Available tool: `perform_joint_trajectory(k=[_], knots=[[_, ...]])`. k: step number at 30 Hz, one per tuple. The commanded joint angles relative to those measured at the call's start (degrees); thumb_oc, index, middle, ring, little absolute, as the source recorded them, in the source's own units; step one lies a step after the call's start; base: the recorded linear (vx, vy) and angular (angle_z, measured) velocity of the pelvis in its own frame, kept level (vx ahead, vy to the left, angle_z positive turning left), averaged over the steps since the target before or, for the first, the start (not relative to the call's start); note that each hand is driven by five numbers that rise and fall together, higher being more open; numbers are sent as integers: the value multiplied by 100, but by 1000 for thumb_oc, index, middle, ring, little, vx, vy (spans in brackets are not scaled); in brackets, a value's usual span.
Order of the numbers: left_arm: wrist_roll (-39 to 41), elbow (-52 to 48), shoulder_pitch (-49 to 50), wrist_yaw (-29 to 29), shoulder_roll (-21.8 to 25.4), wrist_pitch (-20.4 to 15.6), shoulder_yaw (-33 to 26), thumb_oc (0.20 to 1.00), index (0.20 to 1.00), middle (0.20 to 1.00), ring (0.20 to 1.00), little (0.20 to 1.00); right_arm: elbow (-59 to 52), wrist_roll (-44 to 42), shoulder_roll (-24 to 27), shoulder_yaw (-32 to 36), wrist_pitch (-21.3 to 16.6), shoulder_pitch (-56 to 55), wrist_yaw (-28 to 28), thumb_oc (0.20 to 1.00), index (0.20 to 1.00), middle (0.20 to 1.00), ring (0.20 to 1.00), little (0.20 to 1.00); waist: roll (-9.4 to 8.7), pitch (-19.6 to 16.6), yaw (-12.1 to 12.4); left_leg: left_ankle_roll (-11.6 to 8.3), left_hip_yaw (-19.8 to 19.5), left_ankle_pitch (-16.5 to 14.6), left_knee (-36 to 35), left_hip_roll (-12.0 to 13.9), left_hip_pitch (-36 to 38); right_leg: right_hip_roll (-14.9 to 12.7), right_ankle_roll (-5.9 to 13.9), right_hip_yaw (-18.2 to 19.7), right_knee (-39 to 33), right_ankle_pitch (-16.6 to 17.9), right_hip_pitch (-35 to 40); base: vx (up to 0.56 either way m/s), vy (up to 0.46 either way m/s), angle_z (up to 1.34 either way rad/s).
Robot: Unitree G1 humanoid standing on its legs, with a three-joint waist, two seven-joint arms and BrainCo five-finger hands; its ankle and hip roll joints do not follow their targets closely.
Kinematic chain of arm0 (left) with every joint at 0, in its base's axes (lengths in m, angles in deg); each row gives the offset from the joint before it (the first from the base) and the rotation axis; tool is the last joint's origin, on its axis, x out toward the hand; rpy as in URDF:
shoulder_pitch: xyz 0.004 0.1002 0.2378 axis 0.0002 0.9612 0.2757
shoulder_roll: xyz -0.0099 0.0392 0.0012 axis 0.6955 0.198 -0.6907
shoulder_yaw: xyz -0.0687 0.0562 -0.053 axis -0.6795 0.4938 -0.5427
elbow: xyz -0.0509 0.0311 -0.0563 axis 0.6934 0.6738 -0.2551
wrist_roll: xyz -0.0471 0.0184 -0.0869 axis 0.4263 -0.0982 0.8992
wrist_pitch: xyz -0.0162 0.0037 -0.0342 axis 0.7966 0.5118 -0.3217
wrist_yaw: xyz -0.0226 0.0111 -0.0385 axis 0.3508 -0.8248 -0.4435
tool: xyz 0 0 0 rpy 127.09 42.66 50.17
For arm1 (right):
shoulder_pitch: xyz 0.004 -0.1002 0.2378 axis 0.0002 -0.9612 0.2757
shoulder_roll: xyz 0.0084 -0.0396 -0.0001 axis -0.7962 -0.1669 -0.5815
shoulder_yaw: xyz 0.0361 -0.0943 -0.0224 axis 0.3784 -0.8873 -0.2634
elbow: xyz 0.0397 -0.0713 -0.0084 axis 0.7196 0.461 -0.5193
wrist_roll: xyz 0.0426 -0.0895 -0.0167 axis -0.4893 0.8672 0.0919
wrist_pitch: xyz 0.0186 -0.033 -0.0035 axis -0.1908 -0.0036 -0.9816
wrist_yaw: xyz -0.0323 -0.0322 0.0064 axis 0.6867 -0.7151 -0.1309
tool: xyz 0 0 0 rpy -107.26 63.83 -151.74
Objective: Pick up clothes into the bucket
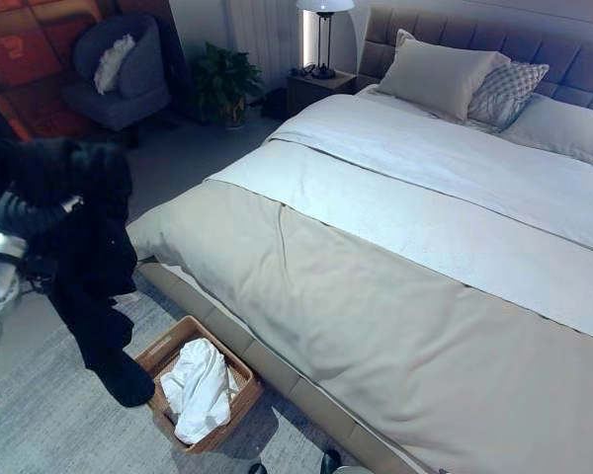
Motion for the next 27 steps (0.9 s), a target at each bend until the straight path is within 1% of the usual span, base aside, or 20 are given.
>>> perform_joint_trajectory(k=[1, 9, 17, 27], knots=[[-143, 113, -326, 218, 57, -276, -829, 200, 200, 200, 200, 200, -309, 124, 111, -168, -175, 84, -34, 1000, 1000, 1000, 1000, 1000, -10, -83, -190, 21, 127, -347, 390, 97, -144, -677, 724, -176, 385, -225, 81, 0, 0, 0], [-140, 150, -71, 236, -167, -288, -1003, 200, 200, 200, 200, 200, -285, 230, 109, -328, -183, 176, -23, 1000, 1000, 1000, 1000, 1000, -26, -12, -191, 21, 162, -358, 396, 110, -173, -665, 710, -130, 401, -228, 17, -5, 0, -1], [-167, 191, -71, 222, -207, -308, -957, 200, 200, 200, 200, 200, -231, 240, 132, -376, -190, 218, -9, 1000, 1000, 1000, 1000, 1000, -6, 29, -195, 19, 162, -358, 393, 113, -187, -653, 699, -134, 409, -248, -9, 0, 0, 0], [-214, 234, -126, 250, -105, -319, -934, 200, 200, 200, 200, 200, -210, 260, 170, -415, -199, 244, -6, 1000, 1000, 1000, 1000, 1000, 11, 55, -201, 14, 169, -362, 377, 130, -186, -650, 695, -133, 418, -265, -25, 0, 0, 0]])
